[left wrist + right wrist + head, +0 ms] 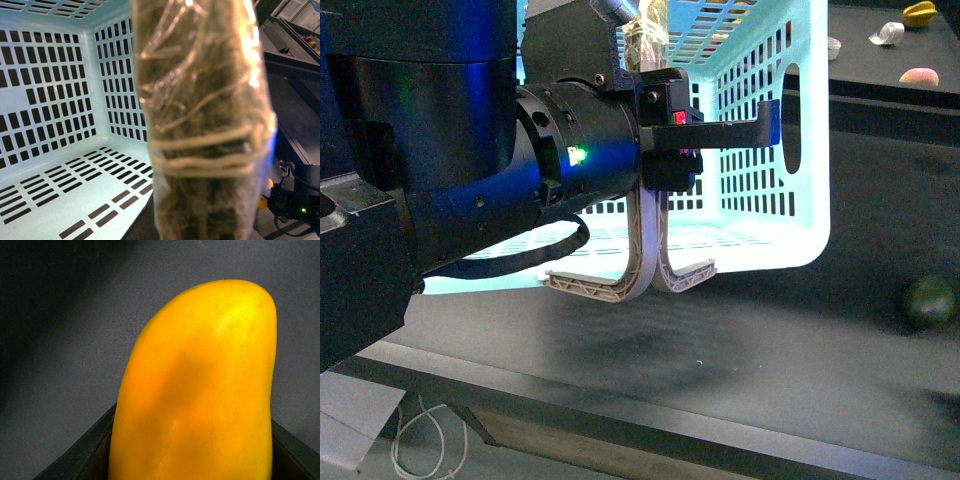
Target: Pick mango with right arm and hold basket with left
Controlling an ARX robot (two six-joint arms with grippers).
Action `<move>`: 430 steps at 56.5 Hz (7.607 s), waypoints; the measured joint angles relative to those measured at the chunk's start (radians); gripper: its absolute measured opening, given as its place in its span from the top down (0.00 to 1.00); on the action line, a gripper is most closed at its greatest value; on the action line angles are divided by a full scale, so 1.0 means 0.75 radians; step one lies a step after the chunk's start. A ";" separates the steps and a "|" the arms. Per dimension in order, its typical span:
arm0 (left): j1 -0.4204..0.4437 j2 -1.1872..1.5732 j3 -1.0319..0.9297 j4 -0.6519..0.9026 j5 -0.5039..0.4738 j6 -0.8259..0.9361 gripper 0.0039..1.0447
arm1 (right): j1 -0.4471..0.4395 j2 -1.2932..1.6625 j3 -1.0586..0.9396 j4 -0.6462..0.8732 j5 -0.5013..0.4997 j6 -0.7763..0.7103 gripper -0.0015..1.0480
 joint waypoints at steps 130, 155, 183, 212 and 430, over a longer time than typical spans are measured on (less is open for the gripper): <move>0.000 0.000 0.000 0.000 -0.001 0.000 0.96 | 0.974 -1.198 -0.249 -0.175 -0.502 -0.158 0.40; 0.000 0.000 -0.001 0.000 0.001 0.000 0.96 | 0.974 -1.109 -0.195 -0.175 -0.485 -0.158 0.40; -0.002 0.000 -0.004 -0.001 0.012 -0.005 0.96 | 0.968 -1.146 -0.217 -0.040 -0.448 -0.099 0.08; 0.002 0.000 -0.006 0.000 -0.002 -0.004 0.96 | 0.727 -1.756 -0.663 0.010 -0.218 -0.057 0.08; 0.001 0.000 -0.006 0.000 0.001 -0.006 0.96 | 0.617 -3.676 -1.315 -1.024 -0.284 -0.740 0.08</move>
